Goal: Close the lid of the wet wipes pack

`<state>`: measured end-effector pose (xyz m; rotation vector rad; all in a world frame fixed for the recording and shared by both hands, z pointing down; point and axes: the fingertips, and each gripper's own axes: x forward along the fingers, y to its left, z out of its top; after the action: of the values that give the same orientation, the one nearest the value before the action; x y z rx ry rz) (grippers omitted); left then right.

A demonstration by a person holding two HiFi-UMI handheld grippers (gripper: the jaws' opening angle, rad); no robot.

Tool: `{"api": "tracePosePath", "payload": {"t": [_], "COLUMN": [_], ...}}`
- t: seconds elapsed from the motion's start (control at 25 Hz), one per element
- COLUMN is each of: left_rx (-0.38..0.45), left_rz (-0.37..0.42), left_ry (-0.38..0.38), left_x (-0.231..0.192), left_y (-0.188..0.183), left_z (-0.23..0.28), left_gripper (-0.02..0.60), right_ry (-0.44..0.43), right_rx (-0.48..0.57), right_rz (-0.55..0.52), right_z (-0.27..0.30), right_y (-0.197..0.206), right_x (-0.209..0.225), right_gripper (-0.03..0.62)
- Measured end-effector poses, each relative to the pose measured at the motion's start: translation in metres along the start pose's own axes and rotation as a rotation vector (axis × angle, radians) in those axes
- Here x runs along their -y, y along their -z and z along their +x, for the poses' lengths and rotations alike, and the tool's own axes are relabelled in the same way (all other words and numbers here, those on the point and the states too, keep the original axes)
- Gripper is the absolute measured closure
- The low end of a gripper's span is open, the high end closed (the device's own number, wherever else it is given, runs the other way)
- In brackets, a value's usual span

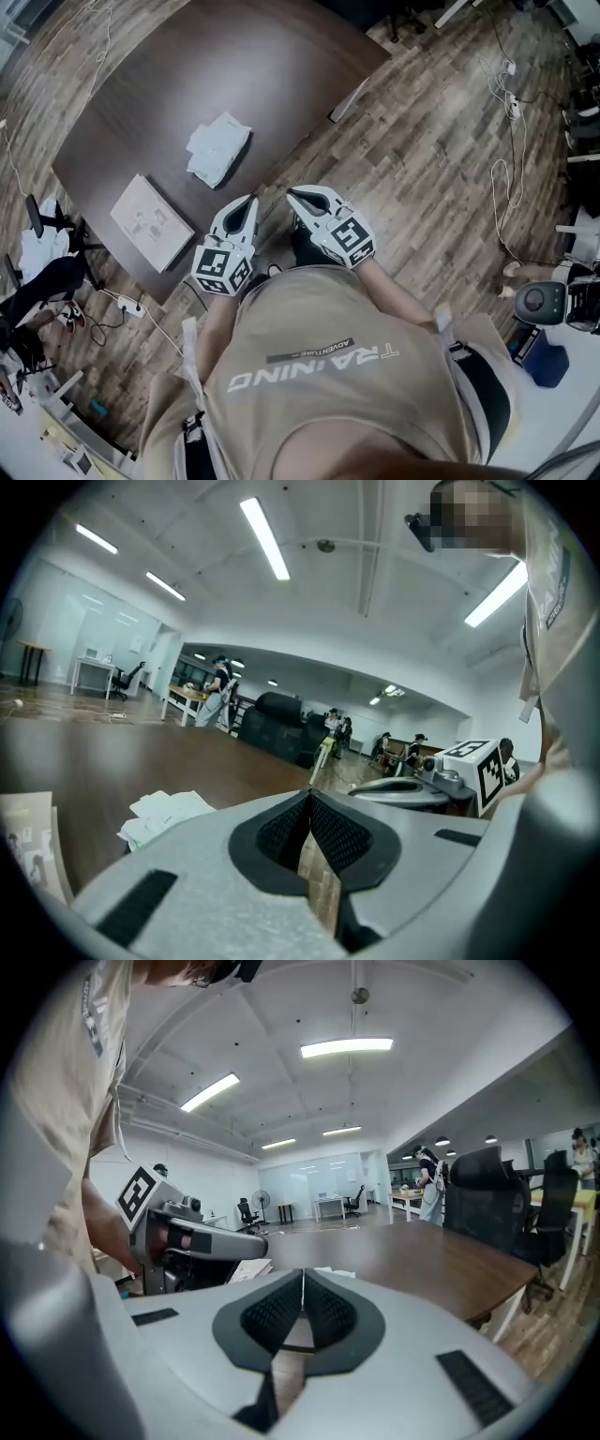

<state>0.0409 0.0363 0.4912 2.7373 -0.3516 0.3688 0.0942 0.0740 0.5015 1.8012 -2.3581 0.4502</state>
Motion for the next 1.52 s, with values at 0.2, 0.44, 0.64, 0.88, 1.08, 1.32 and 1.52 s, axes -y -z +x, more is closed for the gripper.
{"api": "tracePosePath", "payload": {"t": [0.2,0.44,0.64,0.88,1.08,1.32,1.52], "left_rx": [0.013,0.043,0.044,0.023,0.053,0.091,0.101], "left_rz": [-0.034,-0.076,-0.09,-0.139,-0.166,-0.089,-0.089], "left_ry": [-0.072,-0.147,-0.266,-0.378,-0.365,-0.352,-0.373], "left_x": [-0.007,-0.025,-0.058,-0.093,-0.107,-0.144,-0.185], "left_y": [-0.028,-0.051,-0.055,-0.023,-0.025,-0.055,-0.061], "left_z": [0.055,0.098,0.091,0.07,0.075,0.075,0.061], "left_gripper": [0.577,0.577,0.577,0.577,0.577,0.577,0.577], "right_ry": [-0.068,-0.184,-0.267,-0.352,-0.365,-0.352,-0.355], "right_rx": [0.015,-0.014,-0.058,-0.08,-0.107,-0.128,-0.179], "right_rz": [0.077,0.022,0.031,-0.013,-0.014,-0.042,-0.099], "right_z": [0.014,0.049,0.082,0.111,0.119,0.149,0.192], "right_y": [-0.017,-0.029,-0.022,-0.019,-0.025,-0.045,-0.045], "right_x": [0.066,0.111,0.126,0.109,0.1,0.095,0.094], "right_gripper": [0.58,0.58,0.579,0.579,0.579,0.579,0.579]}}
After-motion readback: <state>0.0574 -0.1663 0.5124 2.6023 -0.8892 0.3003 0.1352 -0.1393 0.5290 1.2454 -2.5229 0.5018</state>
